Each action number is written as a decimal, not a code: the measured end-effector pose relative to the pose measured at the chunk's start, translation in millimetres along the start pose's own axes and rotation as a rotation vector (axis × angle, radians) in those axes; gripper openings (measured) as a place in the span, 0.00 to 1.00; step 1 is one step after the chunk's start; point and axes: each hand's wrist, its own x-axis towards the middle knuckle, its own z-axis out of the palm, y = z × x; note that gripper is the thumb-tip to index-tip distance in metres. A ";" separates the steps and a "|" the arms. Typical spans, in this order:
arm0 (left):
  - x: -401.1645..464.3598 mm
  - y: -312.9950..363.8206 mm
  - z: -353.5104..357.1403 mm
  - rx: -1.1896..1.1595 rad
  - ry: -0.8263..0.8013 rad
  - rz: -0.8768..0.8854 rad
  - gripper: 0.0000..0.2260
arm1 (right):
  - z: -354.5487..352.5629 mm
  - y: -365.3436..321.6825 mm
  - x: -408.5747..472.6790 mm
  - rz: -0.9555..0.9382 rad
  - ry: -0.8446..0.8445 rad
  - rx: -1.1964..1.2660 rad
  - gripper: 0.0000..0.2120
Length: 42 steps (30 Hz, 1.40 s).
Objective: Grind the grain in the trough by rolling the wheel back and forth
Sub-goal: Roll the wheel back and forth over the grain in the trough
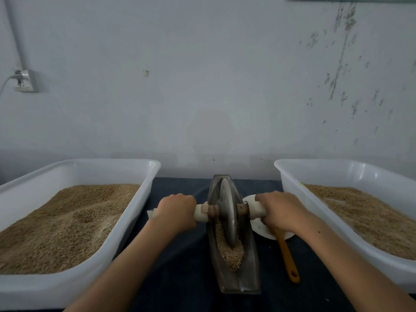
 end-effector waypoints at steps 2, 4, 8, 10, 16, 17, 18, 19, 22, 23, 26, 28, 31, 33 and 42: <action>-0.7 -1.2 -3.9 -0.011 -0.078 0.012 0.14 | -6.6 0.1 -0.7 0.010 -0.103 0.007 0.13; -1.0 -1.4 -5.9 -0.024 -0.112 0.016 0.15 | -9.9 0.0 -1.7 0.017 -0.157 0.004 0.13; -1.0 0.8 -3.6 0.006 -0.042 0.007 0.13 | -5.7 -0.5 -2.0 0.023 -0.121 0.010 0.10; -0.8 2.5 -0.8 0.033 0.036 -0.006 0.11 | 0.4 -0.6 -1.5 0.029 -0.032 0.018 0.08; -2.3 7.7 4.3 0.050 0.213 -0.037 0.07 | 19.3 3.5 2.4 -0.007 0.232 0.044 0.07; -2.5 7.8 4.4 0.052 0.222 -0.035 0.08 | 20.0 3.6 2.6 -0.005 0.233 0.051 0.07; -2.5 7.8 4.4 0.055 0.225 -0.033 0.08 | 19.8 3.9 2.6 -0.005 0.231 0.054 0.07; -2.6 8.0 4.5 0.058 0.222 -0.031 0.08 | 19.4 4.3 2.2 -0.006 0.222 0.055 0.06; -2.5 7.6 2.7 0.064 0.174 -0.029 0.09 | 13.4 3.9 1.1 -0.007 0.134 0.045 0.06; -2.1 7.2 1.7 0.059 0.141 -0.029 0.10 | 9.7 3.2 1.2 -0.003 0.090 0.038 0.07; -1.5 4.1 -2.4 0.037 0.016 -0.023 0.12 | -0.1 0.5 1.8 0.011 -0.027 0.012 0.10; -1.7 2.3 -5.0 0.019 -0.060 -0.012 0.13 | -4.8 -0.5 1.3 0.012 -0.092 -0.008 0.11; -1.5 0.7 -7.1 -0.006 -0.125 -0.008 0.15 | -8.3 -0.7 0.8 0.014 -0.123 -0.020 0.12; -1.1 0.6 -6.6 -0.008 -0.123 -0.013 0.15 | -6.5 -0.3 0.8 0.012 -0.107 -0.020 0.12; -1.9 7.4 3.5 0.036 0.195 -0.028 0.08 | 22.2 3.4 4.4 0.007 0.218 0.038 0.10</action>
